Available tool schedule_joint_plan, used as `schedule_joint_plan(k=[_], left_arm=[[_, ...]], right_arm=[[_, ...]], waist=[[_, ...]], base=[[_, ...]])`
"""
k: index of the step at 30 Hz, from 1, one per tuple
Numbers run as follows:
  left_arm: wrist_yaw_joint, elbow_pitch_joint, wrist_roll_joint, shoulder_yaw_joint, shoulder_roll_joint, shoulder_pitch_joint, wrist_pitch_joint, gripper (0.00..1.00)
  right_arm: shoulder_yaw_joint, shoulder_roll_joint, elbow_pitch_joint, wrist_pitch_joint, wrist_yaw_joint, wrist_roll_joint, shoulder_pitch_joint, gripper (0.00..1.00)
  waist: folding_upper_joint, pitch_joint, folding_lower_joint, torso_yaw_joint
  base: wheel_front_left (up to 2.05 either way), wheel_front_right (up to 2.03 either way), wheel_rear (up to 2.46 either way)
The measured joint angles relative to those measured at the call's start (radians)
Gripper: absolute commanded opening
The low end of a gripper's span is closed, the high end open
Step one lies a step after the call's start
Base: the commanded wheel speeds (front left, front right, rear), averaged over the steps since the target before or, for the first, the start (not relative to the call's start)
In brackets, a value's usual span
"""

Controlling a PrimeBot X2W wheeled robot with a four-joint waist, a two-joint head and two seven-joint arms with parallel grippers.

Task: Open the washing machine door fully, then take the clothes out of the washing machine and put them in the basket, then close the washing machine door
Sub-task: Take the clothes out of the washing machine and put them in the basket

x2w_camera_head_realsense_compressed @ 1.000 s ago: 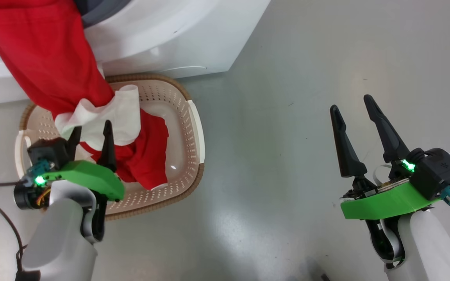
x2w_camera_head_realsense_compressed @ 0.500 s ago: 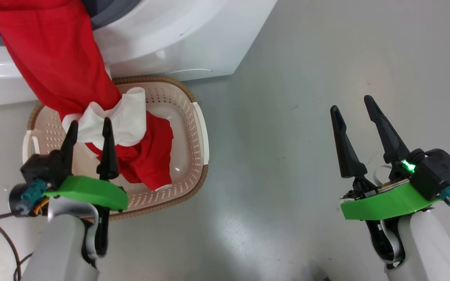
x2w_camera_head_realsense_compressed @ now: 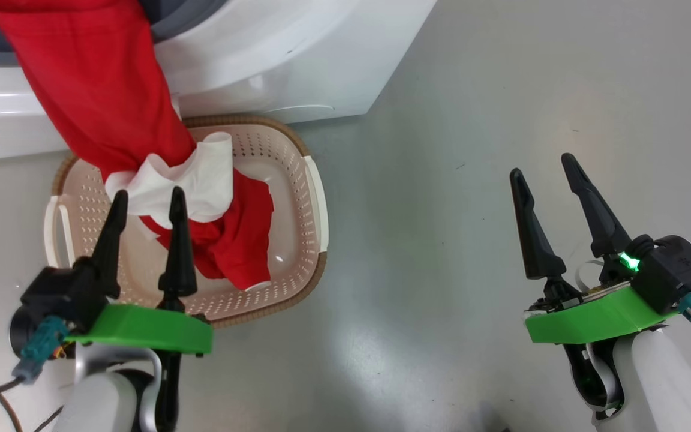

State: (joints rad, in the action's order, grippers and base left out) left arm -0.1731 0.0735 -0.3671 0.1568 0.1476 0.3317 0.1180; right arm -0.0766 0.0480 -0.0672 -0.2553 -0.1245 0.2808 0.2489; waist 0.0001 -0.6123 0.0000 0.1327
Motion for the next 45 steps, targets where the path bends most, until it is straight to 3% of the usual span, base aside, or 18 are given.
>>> schedule_joint_plan(k=[13, 45], left_arm=[[-0.075, -0.237, 0.032, 0.008, 0.018, -0.106, -0.067, 1.00], [-0.101, -0.300, 0.030, 0.005, 0.028, -0.128, -0.105, 1.00]], right_arm=[[0.003, 0.001, 0.004, 0.000, 0.000, 0.000, 0.000, 1.00], [0.002, 0.001, 0.003, 0.000, 0.000, 0.000, 0.000, 1.00]], waist=[[0.0000, -0.001, 0.0000, -0.016], [0.0000, -0.006, 0.0000, -0.011]], base=[[0.00, 0.00, 0.00], [0.00, 0.00, 0.00]])
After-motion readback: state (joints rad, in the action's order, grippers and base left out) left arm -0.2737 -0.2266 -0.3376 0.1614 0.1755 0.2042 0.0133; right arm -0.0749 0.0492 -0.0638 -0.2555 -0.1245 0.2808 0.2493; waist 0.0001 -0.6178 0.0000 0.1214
